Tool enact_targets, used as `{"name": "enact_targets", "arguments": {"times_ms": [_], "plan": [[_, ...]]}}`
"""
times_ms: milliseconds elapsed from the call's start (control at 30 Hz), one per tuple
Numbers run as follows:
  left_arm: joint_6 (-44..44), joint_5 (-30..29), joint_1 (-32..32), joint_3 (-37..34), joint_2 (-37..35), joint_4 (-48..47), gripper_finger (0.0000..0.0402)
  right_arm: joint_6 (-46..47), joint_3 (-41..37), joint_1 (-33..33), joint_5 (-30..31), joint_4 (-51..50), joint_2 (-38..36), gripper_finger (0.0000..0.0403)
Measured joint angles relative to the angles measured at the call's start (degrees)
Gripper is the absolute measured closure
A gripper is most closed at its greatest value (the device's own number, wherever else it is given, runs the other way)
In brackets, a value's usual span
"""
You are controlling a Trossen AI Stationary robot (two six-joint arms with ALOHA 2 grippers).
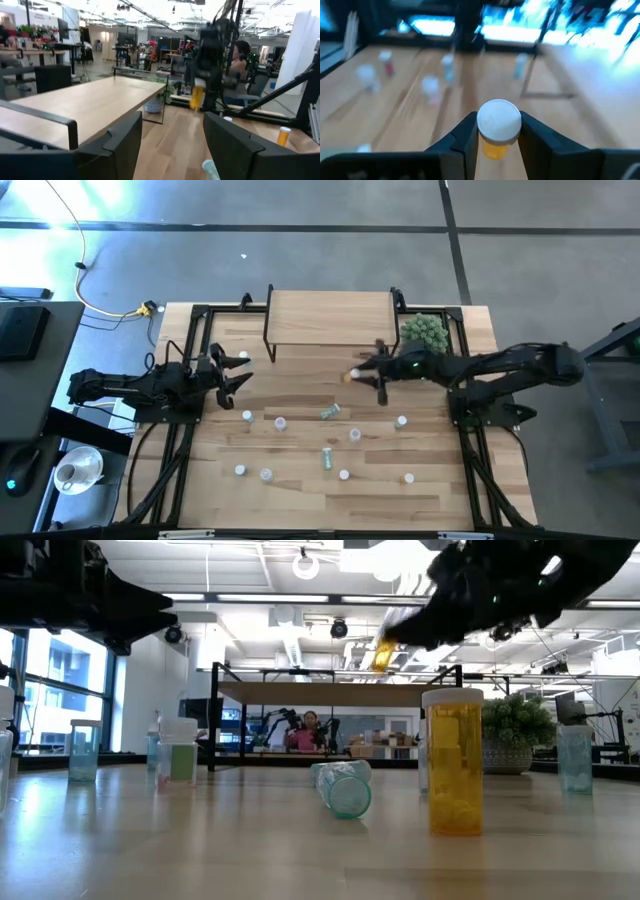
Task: Pick and place medicine bottles onto shelf by color
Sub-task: Put the top orange pill bottle on the shelf
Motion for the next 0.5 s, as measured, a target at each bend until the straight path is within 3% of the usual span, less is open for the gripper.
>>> {"name": "enact_targets", "arguments": {"times_ms": [233,500], "plan": [[-0.85,-0.11,0.02,0.0,0.02,-2.0,0.0202,-3.18,4.18,-5.86,10.88,-4.82,-10.46,0.0299],[-1.42,-0.2,0.0,0.0,0.01,-2.03,0.0202,-0.35,20.8,-14.75,18.04,-23.01,-8.95,0.0299]]}}
